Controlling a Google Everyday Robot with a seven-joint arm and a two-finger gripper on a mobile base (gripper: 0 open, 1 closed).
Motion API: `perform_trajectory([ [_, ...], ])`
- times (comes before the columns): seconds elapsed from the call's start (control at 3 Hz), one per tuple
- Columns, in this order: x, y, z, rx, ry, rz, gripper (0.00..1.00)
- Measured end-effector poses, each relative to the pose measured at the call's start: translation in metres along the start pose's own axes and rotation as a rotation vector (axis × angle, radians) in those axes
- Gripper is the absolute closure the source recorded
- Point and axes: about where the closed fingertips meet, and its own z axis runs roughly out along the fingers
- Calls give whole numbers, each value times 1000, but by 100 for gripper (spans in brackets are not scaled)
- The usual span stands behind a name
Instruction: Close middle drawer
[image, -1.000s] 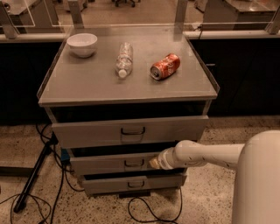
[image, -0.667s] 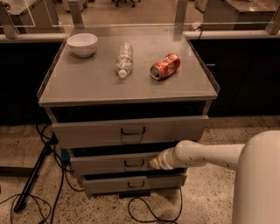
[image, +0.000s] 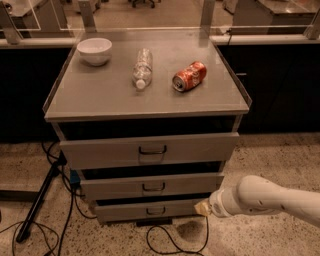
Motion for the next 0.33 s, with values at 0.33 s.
perform_trajectory([
  [0.33, 0, -2, 0, 4, -1, 1, 74],
])
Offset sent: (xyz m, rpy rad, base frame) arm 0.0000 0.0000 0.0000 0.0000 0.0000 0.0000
